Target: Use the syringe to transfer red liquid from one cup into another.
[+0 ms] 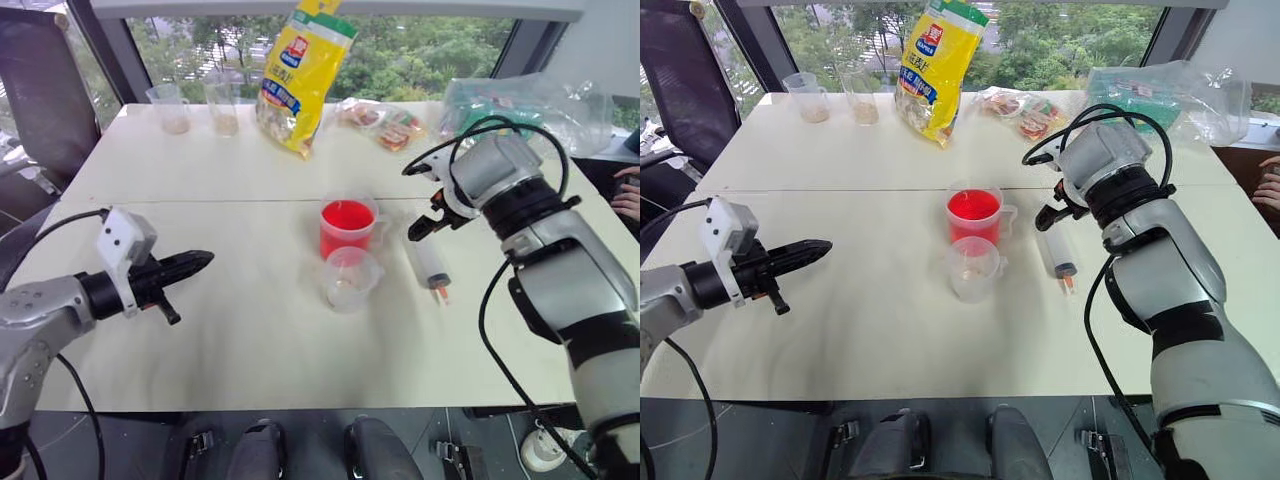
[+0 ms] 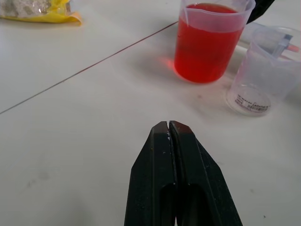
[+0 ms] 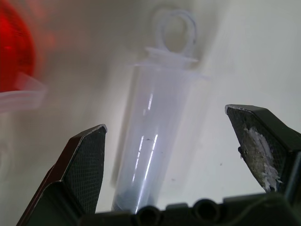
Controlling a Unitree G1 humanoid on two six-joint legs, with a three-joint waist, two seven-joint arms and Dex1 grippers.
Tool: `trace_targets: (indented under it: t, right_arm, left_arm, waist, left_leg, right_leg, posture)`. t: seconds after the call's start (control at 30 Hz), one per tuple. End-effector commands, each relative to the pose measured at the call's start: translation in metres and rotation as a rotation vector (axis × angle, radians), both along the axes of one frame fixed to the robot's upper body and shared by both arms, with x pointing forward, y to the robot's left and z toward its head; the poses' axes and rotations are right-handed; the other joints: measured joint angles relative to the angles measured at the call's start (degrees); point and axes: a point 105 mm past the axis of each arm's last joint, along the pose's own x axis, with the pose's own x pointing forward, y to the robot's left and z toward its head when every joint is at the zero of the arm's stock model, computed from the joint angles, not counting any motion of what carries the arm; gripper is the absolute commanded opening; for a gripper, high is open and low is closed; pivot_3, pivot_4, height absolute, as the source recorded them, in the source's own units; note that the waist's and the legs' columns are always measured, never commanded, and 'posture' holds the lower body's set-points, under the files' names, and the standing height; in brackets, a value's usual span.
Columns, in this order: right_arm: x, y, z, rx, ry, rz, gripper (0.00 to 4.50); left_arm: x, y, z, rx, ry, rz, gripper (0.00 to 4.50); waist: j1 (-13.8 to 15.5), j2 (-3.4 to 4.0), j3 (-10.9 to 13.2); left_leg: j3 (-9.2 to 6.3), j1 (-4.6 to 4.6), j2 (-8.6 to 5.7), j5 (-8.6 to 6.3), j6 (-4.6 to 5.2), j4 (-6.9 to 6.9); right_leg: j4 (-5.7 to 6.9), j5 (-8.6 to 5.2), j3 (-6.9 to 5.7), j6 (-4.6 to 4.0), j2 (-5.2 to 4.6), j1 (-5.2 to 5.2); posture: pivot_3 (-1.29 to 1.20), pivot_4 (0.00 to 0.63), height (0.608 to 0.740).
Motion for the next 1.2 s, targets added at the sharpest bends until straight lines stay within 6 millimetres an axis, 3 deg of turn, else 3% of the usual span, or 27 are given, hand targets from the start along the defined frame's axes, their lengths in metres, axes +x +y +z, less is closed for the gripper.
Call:
trace_targets:
  t: [0.03, 0.2, 0.73, 0.83, 0.97, 1.0, 1.2]
  right_arm:
    - [0.006, 0.001, 0.009, 0.027, -0.047, -0.054, 4.43]
    - [0.010, 0.015, -0.001, 0.094, -0.029, -0.106, 4.43]
    - [0.004, 0.012, -0.042, 0.080, 0.057, -0.170, 4.43]
    - [0.002, 0.010, -0.047, 0.076, 0.067, -0.174, 3.54]
    - [0.002, 0.008, -0.048, 0.078, 0.064, -0.180, 1.61]
    - [0.002, 0.006, -0.049, 0.080, 0.066, -0.186, 1.41]
    - [0.001, -0.009, -0.038, 0.097, 0.042, -0.252, 1.41]
  left_arm:
    - [-0.003, 0.000, 0.012, 0.009, -0.069, 0.007, 0.00]
    - [-0.004, -0.001, 0.011, 0.008, -0.076, 0.017, 0.00]
    - [-0.005, 0.002, 0.013, 0.020, -0.088, 0.045, 0.00]
    - [-0.004, 0.001, 0.013, 0.019, -0.089, 0.046, 0.00]
    - [-0.004, 0.001, 0.013, 0.019, -0.092, 0.045, 0.00]
    - [-0.003, 0.001, 0.014, 0.018, -0.092, 0.044, 0.00]
    - [0.000, 0.000, 0.016, 0.020, -0.096, 0.036, 0.00]
  waist:
    - [-0.04, 0.00, 0.00]
    - [-0.27, 0.00, 0.00]
    - [-0.34, -0.01, -0.01]
    - [-0.56, -0.02, -0.02]
    - [-0.68, -0.10, -0.07]
    - [-0.67, -0.14, -0.09]
    - [-0.36, -0.17, -0.11]
  left_leg:
    - [0.00, 0.00, 0.00, 0.01, -0.01, 0.00]
    - [0.01, 0.02, 0.00, 0.01, -0.02, 0.00]
    - [0.01, 0.02, 0.00, 0.01, -0.02, 0.00]
    - [0.01, 0.02, 0.00, 0.01, -0.02, 0.00]
    - [0.00, 0.06, -0.01, 0.01, -0.02, 0.01]
    - [0.00, 0.06, -0.01, 0.01, -0.02, 0.02]
    - [-0.01, 0.07, -0.01, 0.01, -0.02, 0.04]
  right_leg:
    - [0.02, 0.00, 0.00, 0.00, 0.00, 0.00]
    - [0.05, 0.00, 0.00, 0.00, 0.02, 0.00]
    - [0.04, 0.00, 0.00, 0.00, 0.03, 0.02]
    - [0.05, 0.00, 0.00, 0.00, 0.03, 0.02]
    - [0.04, 0.00, -0.01, 0.00, 0.02, 0.10]
    - [0.04, 0.00, -0.01, 0.00, 0.02, 0.11]
    - [0.04, 0.01, -0.02, 0.01, 0.02, 0.13]
  posture:
    - [0.00, 0.150, 0.740]
    - [0.00, 0.150, 0.740]
    - [0.00, 0.150, 0.740]
    - [0.00, 0.150, 0.740]
    - [0.00, 0.150, 0.740]
    - [0.00, 0.150, 0.740]
    - [0.00, 0.150, 0.740]
